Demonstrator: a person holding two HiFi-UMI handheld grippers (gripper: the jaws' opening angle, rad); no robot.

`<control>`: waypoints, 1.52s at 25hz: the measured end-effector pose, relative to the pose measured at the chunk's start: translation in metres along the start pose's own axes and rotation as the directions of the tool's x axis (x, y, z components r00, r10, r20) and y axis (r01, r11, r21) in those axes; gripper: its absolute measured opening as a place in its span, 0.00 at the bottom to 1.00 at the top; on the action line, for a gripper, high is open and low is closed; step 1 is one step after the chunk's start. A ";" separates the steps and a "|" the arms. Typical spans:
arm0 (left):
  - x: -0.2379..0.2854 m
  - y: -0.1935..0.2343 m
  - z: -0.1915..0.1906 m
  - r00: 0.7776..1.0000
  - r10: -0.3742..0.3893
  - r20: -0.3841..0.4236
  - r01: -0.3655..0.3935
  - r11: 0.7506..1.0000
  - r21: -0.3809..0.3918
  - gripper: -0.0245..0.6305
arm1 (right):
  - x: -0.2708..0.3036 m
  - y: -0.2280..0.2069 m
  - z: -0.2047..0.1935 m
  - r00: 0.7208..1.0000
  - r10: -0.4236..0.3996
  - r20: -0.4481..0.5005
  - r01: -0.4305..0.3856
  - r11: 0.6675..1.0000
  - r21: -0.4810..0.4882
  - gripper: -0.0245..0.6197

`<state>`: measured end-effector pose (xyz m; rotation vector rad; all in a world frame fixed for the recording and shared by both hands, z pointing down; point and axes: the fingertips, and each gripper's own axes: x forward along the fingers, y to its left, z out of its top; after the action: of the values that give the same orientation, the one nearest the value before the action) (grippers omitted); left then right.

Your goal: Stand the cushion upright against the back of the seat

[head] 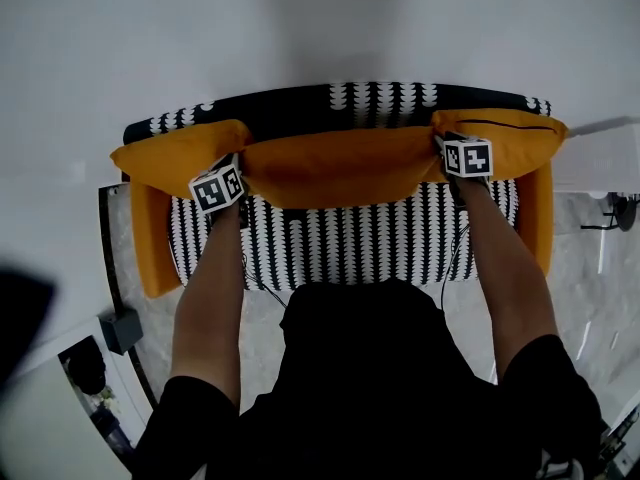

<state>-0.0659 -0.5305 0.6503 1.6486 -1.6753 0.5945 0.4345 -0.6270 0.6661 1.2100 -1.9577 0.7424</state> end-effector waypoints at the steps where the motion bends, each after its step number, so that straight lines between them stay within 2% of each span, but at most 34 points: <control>1: -0.004 0.001 0.000 1.000 0.006 0.007 -0.006 1.000 0.006 0.08 | -0.002 -0.001 -0.001 1.000 -0.005 0.004 0.005 1.000 0.001 0.24; 3: -0.013 0.001 -0.002 1.000 0.010 0.022 -0.011 1.000 0.014 0.08 | -0.009 -0.001 -0.001 1.000 -0.008 0.020 0.007 1.000 0.005 0.28; 15: -0.061 -0.004 -0.024 0.997 -0.002 0.082 0.000 1.000 0.029 0.08 | -0.058 0.014 -0.004 0.991 -0.011 0.136 0.009 1.000 0.020 0.28; 19: -0.083 -0.012 -0.033 0.994 -0.034 0.102 0.031 0.999 0.028 0.08 | -0.082 0.035 -0.008 0.981 0.035 0.191 -0.046 0.997 0.057 0.28; 21: -0.093 -0.020 -0.044 0.993 -0.058 0.103 0.057 0.998 0.018 0.08 | -0.099 0.053 -0.011 0.974 0.062 0.220 -0.077 0.995 0.058 0.24; 23: -0.107 -0.029 -0.057 0.990 -0.090 0.107 0.090 0.996 0.003 0.08 | -0.117 0.077 -0.016 0.964 0.093 0.250 -0.108 0.993 0.048 0.14; 26: -0.135 -0.045 -0.067 0.977 -0.167 0.131 0.166 0.986 0.012 0.08 | -0.150 0.120 -0.024 0.941 0.158 0.301 -0.174 0.984 0.027 0.11; 30: -0.180 -0.066 -0.070 0.949 -0.267 0.169 0.258 0.963 0.073 0.06 | -0.196 0.176 -0.030 0.886 0.262 0.383 -0.299 0.953 0.039 0.09; 35: -0.235 -0.089 -0.076 0.913 -0.353 0.202 0.338 0.935 0.107 0.06 | -0.251 0.228 -0.052 0.827 0.327 0.458 -0.393 0.918 0.055 0.09; 38: -0.265 -0.105 -0.085 0.901 -0.385 0.201 0.361 0.921 0.146 0.06 | -0.282 0.253 -0.068 0.796 0.365 0.482 -0.439 0.897 0.045 0.09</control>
<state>0.0359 -0.3003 0.4915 2.1152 -1.4371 0.3165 0.3101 -0.3322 0.4530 1.1416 -2.6590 0.8917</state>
